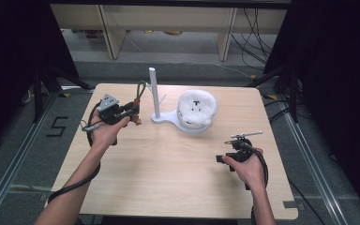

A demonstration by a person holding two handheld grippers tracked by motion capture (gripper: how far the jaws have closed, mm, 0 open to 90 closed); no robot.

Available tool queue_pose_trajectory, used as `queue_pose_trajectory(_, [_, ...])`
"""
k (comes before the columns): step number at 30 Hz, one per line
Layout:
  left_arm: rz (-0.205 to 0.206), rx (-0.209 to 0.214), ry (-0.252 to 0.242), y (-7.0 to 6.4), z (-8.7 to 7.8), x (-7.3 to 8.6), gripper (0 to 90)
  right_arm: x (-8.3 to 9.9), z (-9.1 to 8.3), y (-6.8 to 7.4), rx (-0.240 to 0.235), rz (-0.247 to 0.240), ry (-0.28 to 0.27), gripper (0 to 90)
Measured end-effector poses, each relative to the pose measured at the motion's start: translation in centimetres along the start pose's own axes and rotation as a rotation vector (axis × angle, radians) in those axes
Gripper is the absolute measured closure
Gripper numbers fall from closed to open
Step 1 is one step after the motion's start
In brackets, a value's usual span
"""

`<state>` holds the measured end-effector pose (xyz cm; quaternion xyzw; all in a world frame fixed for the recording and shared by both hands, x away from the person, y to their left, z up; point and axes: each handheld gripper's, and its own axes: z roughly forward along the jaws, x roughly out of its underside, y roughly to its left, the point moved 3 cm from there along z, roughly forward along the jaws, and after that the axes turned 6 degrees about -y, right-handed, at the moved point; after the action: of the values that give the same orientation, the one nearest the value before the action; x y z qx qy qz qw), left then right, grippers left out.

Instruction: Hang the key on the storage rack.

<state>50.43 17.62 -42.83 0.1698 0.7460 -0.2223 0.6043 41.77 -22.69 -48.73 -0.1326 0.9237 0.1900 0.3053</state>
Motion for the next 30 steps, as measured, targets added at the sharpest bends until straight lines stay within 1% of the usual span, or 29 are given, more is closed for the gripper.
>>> queue_pose_trajectory(7, [-0.011,-0.001,-0.002,-0.1,0.4,0.2,68.3,0.0,0.1,0.0,0.001,-0.001,0.000,50.1])
queue_pose_trajectory(8, [-0.010,0.000,0.000,-0.1,0.4,0.2,68.3,0.1,0.1,-0.1,0.002,-0.013,-0.004,50.1])
queue_pose_trajectory(10, [-0.017,0.000,0.000,-0.1,0.5,0.3,68.3,0.0,0.0,0.0,0.002,0.002,0.001,50.1])
queue_pose_trajectory(13, [-0.024,0.002,0.004,-0.1,0.8,0.4,68.3,0.0,0.0,0.0,0.002,0.001,0.001,50.1])
queue_pose_trajectory(17, [-0.044,0.002,0.008,0.0,1.1,0.7,68.2,0.1,0.1,-0.1,0.002,0.001,0.001,50.1])
queue_pose_trajectory(18, [-0.049,0.002,0.009,0.0,1.2,0.7,68.2,0.1,0.1,-0.2,0.004,-0.016,-0.004,50.1])
queue_pose_trajectory(19, [-0.052,0.000,0.011,0.0,1.3,0.8,68.2,0.1,0.2,-0.2,0.004,-0.016,-0.004,50.1])
queue_pose_trajectory(27, [-0.059,0.003,0.024,-0.2,1.9,1.1,68.2,0.1,0.2,-0.2,0.004,-0.016,-0.004,50.1])
queue_pose_trajectory(28, [-0.056,0.004,0.027,-0.2,2.0,1.2,68.1,0.1,0.2,-0.2,0.004,-0.018,-0.001,50.1])
queue_pose_trajectory(29, [-0.056,0.004,0.028,-0.3,2.1,1.3,68.1,0.1,0.0,-0.3,0.011,-0.025,0.025,50.1])
queue_pose_trajectory(30, [-0.054,0.004,0.032,-0.3,2.2,1.3,68.1,0.1,0.0,-0.3,0.011,-0.025,0.024,50.1])
